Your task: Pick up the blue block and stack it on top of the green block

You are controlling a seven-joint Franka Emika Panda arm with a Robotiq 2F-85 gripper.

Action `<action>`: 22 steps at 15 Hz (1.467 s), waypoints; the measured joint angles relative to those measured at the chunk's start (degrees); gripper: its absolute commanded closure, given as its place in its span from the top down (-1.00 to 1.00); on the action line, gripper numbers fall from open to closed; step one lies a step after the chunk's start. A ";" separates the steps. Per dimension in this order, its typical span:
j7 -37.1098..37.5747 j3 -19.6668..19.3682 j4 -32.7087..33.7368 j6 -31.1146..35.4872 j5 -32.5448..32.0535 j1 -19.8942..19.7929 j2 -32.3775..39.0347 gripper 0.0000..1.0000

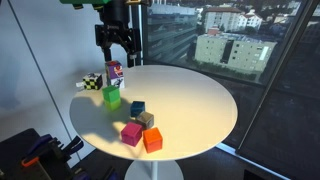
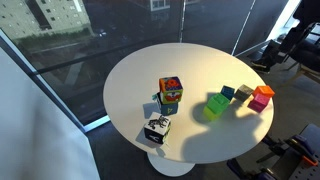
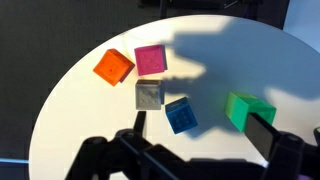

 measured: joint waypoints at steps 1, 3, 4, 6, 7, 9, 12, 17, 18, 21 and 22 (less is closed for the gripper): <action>-0.01 0.00 0.09 -0.02 0.00 0.00 0.09 1.00; -0.02 0.00 0.14 -0.05 0.00 0.00 0.10 1.00; -0.03 0.00 0.16 -0.06 0.00 0.00 0.11 1.00; -0.03 0.00 0.17 -0.06 0.00 0.00 0.11 1.00; -0.03 0.00 0.17 -0.07 0.00 0.00 0.11 1.00; 0.01 0.00 0.11 -0.01 0.00 0.00 0.25 1.00; 0.07 0.00 0.24 0.58 0.02 -0.01 1.26 1.00; -0.01 -0.02 1.31 3.85 1.58 -0.02 4.67 1.00; -0.04 -0.02 1.41 5.13 2.00 -0.01 5.44 1.00; -0.18 -0.02 1.46 9.61 2.90 -0.01 8.31 1.00; -0.28 -0.02 1.48 11.14 3.03 -0.01 9.53 1.00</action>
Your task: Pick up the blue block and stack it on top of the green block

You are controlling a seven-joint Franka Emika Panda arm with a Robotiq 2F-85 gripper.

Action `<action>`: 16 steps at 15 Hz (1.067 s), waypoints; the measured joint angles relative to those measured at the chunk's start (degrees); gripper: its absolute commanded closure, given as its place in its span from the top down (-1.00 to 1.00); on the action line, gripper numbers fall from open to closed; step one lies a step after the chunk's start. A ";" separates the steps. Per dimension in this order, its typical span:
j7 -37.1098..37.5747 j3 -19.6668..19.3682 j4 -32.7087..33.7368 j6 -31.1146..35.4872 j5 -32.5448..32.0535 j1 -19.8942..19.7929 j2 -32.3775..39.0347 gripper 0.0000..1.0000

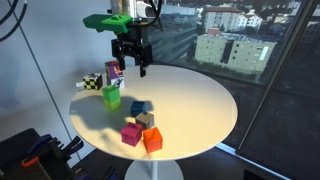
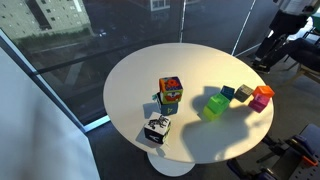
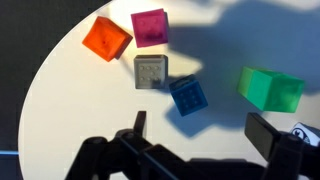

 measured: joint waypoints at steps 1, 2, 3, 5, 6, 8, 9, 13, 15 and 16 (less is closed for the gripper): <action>-0.09 0.00 0.03 1.44 0.02 0.00 1.29 1.00; -0.28 0.00 0.08 2.84 0.02 0.00 2.68 1.00; -0.56 0.00 0.22 4.07 0.02 0.00 4.15 1.00; -1.33 0.02 0.87 5.91 0.19 0.00 7.22 1.00; -2.11 0.06 1.39 6.46 0.65 0.00 8.80 1.00; -3.65 0.26 2.70 6.95 1.67 -0.01 11.69 1.00; -4.44 0.42 3.36 6.97 1.99 -0.01 12.91 1.00; -6.08 1.20 5.67 6.96 2.21 -0.06 17.25 1.00; -6.26 1.60 6.34 6.98 2.21 -0.09 19.07 1.00; -6.26 1.80 6.62 7.04 2.20 -0.09 19.87 1.00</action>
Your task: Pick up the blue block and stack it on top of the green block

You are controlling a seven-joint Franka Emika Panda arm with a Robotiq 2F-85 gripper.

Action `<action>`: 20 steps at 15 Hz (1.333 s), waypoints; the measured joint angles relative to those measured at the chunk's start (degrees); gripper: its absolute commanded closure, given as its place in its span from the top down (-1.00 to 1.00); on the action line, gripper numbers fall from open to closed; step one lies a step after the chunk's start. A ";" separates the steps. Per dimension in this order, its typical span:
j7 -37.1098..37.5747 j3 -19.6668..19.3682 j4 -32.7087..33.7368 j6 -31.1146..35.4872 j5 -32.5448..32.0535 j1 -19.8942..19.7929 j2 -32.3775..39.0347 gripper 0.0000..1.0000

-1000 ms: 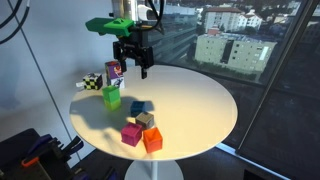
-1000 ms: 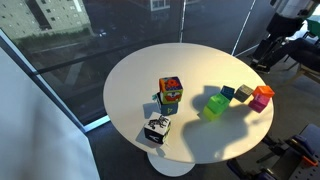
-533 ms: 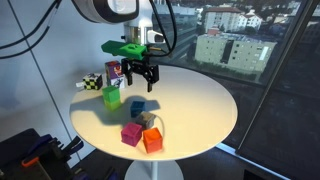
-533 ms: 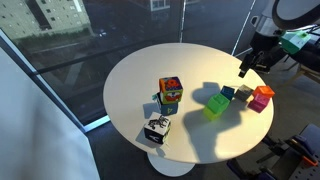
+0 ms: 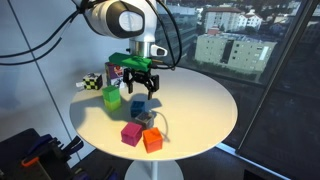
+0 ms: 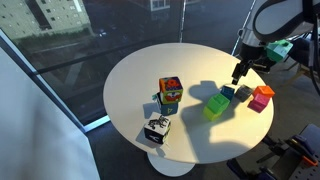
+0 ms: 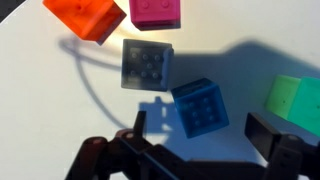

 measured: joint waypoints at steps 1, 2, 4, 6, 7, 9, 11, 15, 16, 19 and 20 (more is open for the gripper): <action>0.00 0.20 0.18 0.21 -0.04 0.00 0.71 1.00; 0.00 0.41 0.27 0.59 -0.07 0.00 1.33 1.00; 0.00 0.78 0.29 1.40 -0.35 0.00 2.29 1.00; 0.00 1.10 0.29 2.43 -1.07 0.00 3.15 1.00; 0.00 1.25 0.29 2.93 -1.52 0.00 3.52 1.00; 0.00 1.54 0.28 3.72 -2.10 0.00 4.14 1.00; 0.00 1.85 0.28 4.35 -2.42 0.00 4.60 1.00; 0.00 2.51 0.28 4.89 -2.99 0.04 4.96 1.00; 0.00 2.66 0.28 4.94 -3.11 0.07 5.01 1.00; 0.01 3.09 0.27 5.24 -3.95 0.09 5.36 1.00; 0.02 3.19 0.27 5.36 -4.28 0.10 5.55 1.00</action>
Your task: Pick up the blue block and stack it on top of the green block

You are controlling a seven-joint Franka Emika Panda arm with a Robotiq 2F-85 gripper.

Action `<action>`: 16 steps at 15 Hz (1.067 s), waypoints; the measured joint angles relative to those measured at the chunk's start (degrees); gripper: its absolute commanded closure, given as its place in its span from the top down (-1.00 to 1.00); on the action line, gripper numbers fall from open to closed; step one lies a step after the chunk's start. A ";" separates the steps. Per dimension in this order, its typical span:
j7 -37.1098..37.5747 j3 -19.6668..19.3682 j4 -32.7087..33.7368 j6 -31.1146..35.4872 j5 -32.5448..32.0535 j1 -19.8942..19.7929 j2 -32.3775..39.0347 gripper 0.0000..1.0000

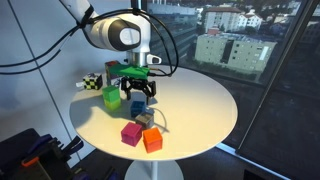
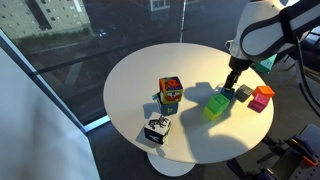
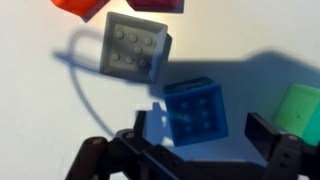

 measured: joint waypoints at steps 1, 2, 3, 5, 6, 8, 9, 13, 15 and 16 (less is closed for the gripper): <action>0.00 0.07 0.00 0.16 -0.31 0.01 0.20 1.00; 0.04 0.12 -0.01 0.37 -0.80 0.02 0.42 1.00; 0.06 0.14 -0.02 0.59 -1.25 0.03 0.63 1.00; 0.11 0.17 -0.04 1.23 -2.19 0.05 1.10 1.00; 0.12 0.17 -0.04 1.56 -2.50 0.06 1.36 1.00; 0.20 0.17 -0.05 2.07 -3.26 0.06 1.90 1.00; 0.21 0.17 -0.05 2.23 -3.44 0.07 2.16 1.00; 0.22 0.20 -0.05 2.59 -3.70 0.17 3.00 0.68; 0.40 0.20 -0.05 2.77 -3.75 0.28 3.36 0.32; 0.70 0.20 -0.05 2.88 -3.76 0.31 3.54 0.13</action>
